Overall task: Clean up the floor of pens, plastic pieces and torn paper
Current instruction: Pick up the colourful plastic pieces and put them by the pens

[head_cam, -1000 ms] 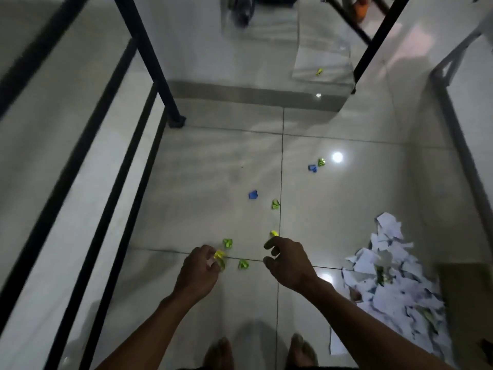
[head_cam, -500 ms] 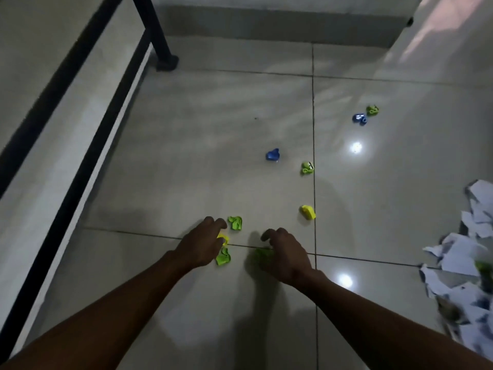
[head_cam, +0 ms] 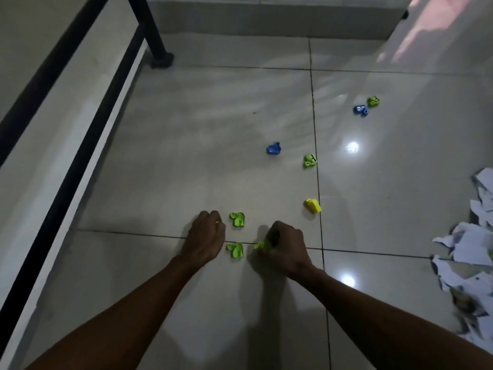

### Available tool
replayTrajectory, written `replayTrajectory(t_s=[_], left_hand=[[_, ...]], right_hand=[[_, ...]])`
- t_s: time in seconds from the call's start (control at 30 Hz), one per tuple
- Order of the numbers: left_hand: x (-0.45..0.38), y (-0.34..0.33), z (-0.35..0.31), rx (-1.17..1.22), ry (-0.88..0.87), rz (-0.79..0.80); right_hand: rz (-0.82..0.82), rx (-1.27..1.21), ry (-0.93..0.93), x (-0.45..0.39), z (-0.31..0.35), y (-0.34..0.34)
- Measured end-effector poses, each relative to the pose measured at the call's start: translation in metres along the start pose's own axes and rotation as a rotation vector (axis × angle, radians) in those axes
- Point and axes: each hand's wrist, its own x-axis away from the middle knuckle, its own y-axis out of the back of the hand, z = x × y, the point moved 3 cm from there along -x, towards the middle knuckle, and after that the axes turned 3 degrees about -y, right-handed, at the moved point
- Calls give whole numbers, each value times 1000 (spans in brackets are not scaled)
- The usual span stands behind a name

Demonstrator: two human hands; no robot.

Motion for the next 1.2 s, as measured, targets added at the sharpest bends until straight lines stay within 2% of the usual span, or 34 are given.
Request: replayTrajectory(t_s=[0.13, 0.23, 0.37, 0.5, 0.57, 0.67, 0.8, 0.87, 0.97, 1.03, 1.1, 1.2], left_hand=[[11, 4, -5, -102, 54, 23], [18, -1, -11, -174, -36, 68], [24, -20, -13, -458, -174, 303], [26, -28, -12, -428, -219, 286], [26, -27, -9, -346, -212, 264], [25, -15, -5, -220, -79, 185], [21, 15, 3, -33, 174, -112], [14, 23, 4, 219, 292, -195], [-6, 19, -4, 799, 474, -124], [-17, 14, -13, 1051, 539, -25], [-25, 8, -26, 1152, 523, 70], [-29, -3, -45, 1168, 481, 201]], right_hand=[[-62, -175, -90, -8, 5, 7], [-30, -349, -170, -14, 10, 9], [-31, -327, -215, -30, 15, 10], [-14, -214, -185, -41, 24, 0], [32, -70, -96, -46, 31, -9], [134, 113, 14, -49, 38, -25], [73, 216, 123, -45, 34, -34], [81, 166, 129, -45, 27, -34], [-25, -99, 22, -44, 22, -21], [-120, -351, -98, -45, 14, -3], [-144, -554, -180, -47, 3, 19], [-150, -684, -196, -48, -10, 53]])
